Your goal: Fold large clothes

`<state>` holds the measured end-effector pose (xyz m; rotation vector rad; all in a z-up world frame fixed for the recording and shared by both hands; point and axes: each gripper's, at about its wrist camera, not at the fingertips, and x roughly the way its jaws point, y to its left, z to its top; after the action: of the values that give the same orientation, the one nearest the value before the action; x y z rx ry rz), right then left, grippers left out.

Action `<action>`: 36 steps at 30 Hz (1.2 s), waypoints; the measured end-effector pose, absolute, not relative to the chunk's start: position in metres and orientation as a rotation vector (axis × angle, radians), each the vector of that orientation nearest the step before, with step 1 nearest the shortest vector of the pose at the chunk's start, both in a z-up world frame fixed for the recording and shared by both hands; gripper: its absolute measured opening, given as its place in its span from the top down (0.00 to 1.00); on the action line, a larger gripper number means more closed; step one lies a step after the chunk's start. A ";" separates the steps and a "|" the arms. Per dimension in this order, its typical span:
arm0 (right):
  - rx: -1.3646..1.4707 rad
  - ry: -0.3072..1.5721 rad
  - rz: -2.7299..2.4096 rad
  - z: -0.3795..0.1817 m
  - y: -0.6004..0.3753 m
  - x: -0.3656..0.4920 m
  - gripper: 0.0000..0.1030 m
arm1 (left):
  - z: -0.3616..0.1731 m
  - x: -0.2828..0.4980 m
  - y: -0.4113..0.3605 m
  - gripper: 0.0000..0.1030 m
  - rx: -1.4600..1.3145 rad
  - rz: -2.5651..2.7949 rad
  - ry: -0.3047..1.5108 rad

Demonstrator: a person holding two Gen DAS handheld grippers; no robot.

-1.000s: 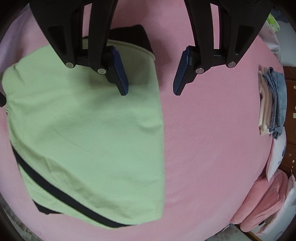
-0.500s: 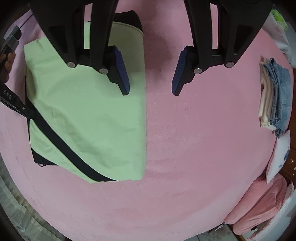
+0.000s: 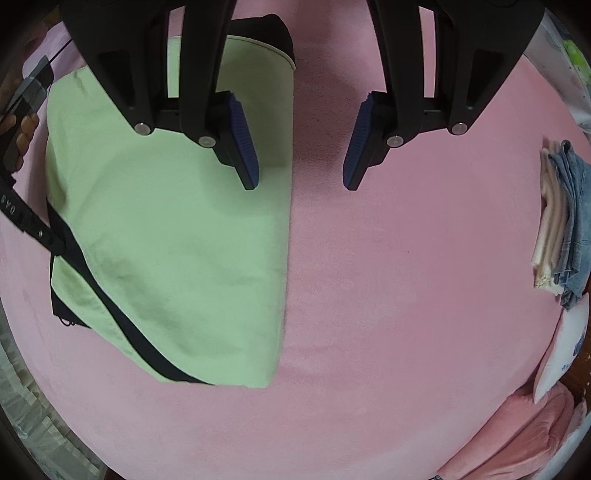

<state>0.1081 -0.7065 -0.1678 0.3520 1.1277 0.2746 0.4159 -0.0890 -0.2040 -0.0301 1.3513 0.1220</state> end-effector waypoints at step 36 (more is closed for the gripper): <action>0.448 1.096 0.507 -0.173 -0.676 0.176 0.80 | -0.188 0.466 -0.109 0.57 -0.243 -0.030 1.200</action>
<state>0.1759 -0.6759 -0.1726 0.4477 1.0958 0.5075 0.4659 -0.1090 -0.1879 -0.2426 1.1996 -0.0304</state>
